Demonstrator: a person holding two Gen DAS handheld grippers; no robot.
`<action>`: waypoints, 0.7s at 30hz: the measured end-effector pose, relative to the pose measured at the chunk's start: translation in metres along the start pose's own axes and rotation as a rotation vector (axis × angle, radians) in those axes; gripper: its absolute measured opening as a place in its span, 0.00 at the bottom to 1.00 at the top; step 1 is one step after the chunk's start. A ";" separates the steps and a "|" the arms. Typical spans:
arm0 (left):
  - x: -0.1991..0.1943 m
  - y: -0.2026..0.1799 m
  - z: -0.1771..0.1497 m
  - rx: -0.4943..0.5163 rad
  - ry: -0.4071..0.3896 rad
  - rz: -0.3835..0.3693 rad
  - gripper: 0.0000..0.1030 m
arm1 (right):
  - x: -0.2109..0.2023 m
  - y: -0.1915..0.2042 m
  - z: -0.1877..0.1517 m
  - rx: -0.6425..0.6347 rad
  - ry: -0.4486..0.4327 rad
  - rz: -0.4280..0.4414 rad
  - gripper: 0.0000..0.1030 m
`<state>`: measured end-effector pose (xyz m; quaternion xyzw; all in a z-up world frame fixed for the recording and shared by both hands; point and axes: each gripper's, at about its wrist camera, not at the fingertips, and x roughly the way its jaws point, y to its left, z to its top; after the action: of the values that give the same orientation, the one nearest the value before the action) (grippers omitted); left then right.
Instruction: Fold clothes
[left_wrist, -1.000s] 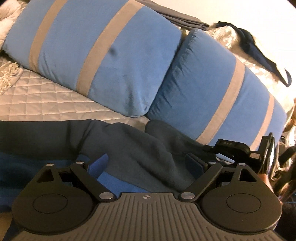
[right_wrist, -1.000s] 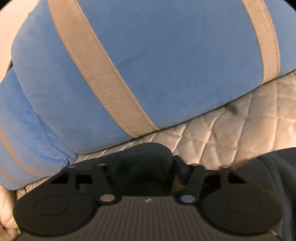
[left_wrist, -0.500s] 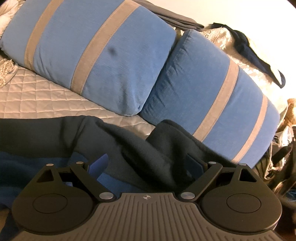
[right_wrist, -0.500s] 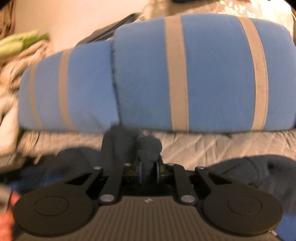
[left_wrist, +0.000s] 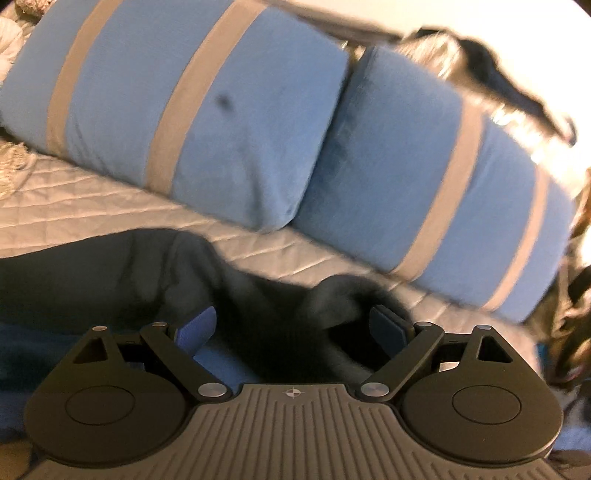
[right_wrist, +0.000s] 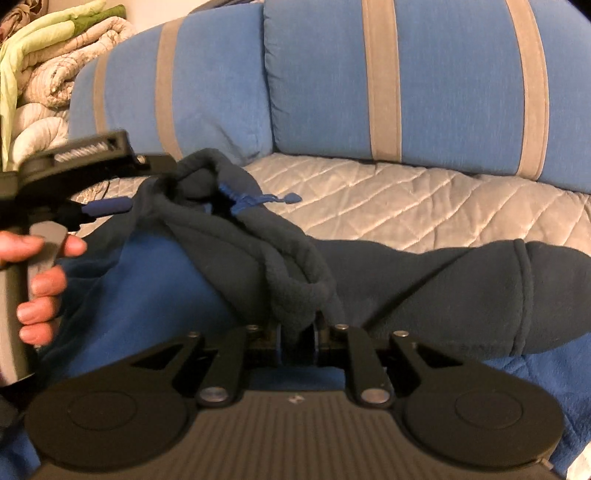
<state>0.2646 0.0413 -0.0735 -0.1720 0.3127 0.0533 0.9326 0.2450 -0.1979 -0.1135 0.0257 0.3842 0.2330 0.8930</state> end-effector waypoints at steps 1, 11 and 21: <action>0.005 0.002 -0.001 0.000 0.023 0.014 0.89 | 0.000 -0.001 0.000 0.005 -0.001 0.005 0.19; 0.015 0.005 -0.006 0.045 0.072 0.077 0.89 | -0.021 -0.020 0.000 0.167 -0.114 0.135 0.84; 0.016 -0.005 -0.013 0.185 0.060 0.120 0.89 | -0.009 -0.010 0.005 0.160 -0.073 -0.129 0.84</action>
<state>0.2716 0.0320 -0.0913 -0.0675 0.3539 0.0747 0.9298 0.2474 -0.2097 -0.1060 0.0806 0.3697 0.1427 0.9146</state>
